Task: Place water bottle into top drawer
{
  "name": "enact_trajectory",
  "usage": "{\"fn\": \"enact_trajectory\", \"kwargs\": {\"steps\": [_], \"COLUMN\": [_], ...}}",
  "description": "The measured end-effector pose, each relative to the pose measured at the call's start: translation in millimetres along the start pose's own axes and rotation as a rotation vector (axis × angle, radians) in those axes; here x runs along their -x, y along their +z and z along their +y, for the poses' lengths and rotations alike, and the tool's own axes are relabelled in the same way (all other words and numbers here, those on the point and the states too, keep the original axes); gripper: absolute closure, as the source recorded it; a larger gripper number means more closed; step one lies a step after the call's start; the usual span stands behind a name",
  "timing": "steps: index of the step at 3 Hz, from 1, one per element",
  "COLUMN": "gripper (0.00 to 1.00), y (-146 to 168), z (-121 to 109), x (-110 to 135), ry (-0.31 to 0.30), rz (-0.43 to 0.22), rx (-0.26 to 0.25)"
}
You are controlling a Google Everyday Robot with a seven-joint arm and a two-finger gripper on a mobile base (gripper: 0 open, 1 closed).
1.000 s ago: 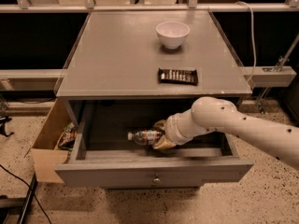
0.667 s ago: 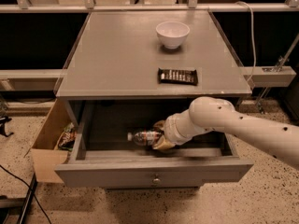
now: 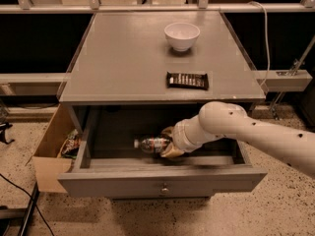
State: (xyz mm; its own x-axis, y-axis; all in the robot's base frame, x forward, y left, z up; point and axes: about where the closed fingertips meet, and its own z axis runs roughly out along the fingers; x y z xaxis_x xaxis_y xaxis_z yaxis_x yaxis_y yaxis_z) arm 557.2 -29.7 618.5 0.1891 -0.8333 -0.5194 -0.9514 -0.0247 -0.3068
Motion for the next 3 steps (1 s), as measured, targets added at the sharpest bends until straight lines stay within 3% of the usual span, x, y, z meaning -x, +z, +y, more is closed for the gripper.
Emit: {"fn": "enact_trajectory", "kwargs": {"steps": [1,2,3], "gripper": [0.20,0.00,0.00], "y": [0,3,3], "z": [-1,-14,-15], "x": [1,11,12], "ry": [0.000,-0.009,-0.009], "rz": [0.009,0.059,0.059], "rx": [-0.001,-0.032,-0.034]}}
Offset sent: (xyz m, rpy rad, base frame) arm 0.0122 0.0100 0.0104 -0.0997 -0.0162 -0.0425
